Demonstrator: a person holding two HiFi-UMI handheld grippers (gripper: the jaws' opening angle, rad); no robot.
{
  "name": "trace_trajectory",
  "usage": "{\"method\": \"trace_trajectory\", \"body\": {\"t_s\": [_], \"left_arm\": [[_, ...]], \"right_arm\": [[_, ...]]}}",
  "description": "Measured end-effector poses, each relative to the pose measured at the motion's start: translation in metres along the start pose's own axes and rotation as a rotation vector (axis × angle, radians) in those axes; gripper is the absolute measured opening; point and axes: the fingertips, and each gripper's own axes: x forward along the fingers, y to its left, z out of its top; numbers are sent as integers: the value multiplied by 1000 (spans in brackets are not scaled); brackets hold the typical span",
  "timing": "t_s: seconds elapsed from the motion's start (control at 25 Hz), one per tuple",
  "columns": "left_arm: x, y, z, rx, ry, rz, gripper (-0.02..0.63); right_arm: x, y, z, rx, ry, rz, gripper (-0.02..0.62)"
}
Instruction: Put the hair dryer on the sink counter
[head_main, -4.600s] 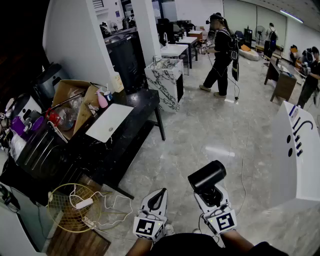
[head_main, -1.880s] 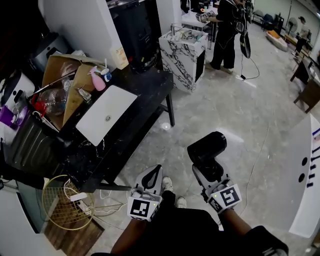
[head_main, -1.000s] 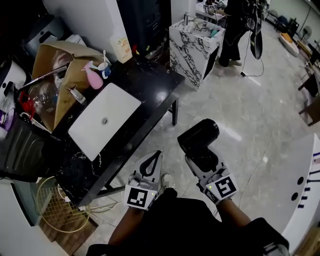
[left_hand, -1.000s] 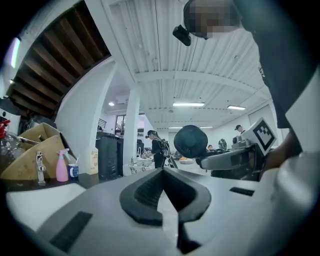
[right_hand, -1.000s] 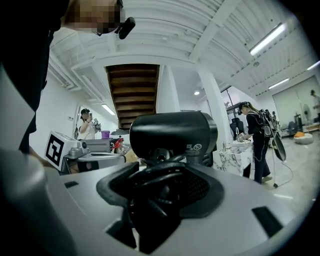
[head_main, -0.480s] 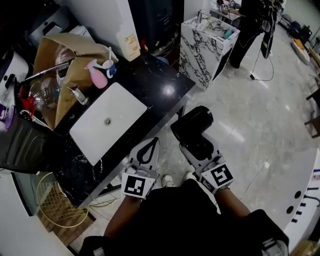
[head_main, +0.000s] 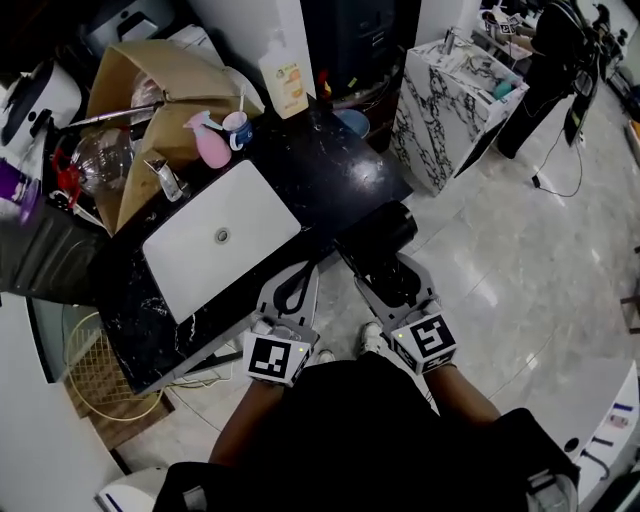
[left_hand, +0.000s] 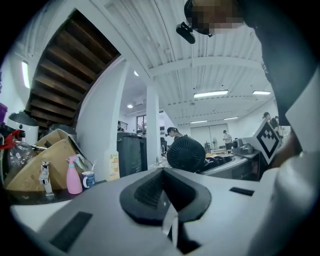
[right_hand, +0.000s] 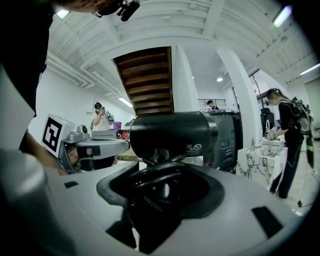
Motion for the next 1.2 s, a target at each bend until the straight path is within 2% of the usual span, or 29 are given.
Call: {"method": "trace_trajectory", "body": {"t_s": [0.48, 0.8, 1.2], "left_arm": [[21, 5, -8, -53, 36, 203, -3], [13, 31, -25, -76, 64, 312, -3], [18, 94, -32, -67, 59, 375, -3]], "right_arm": [[19, -34, -18, 12, 97, 195, 253], [58, -44, -13, -8, 92, 215, 253], [141, -52, -13, 9, 152, 215, 253]]}}
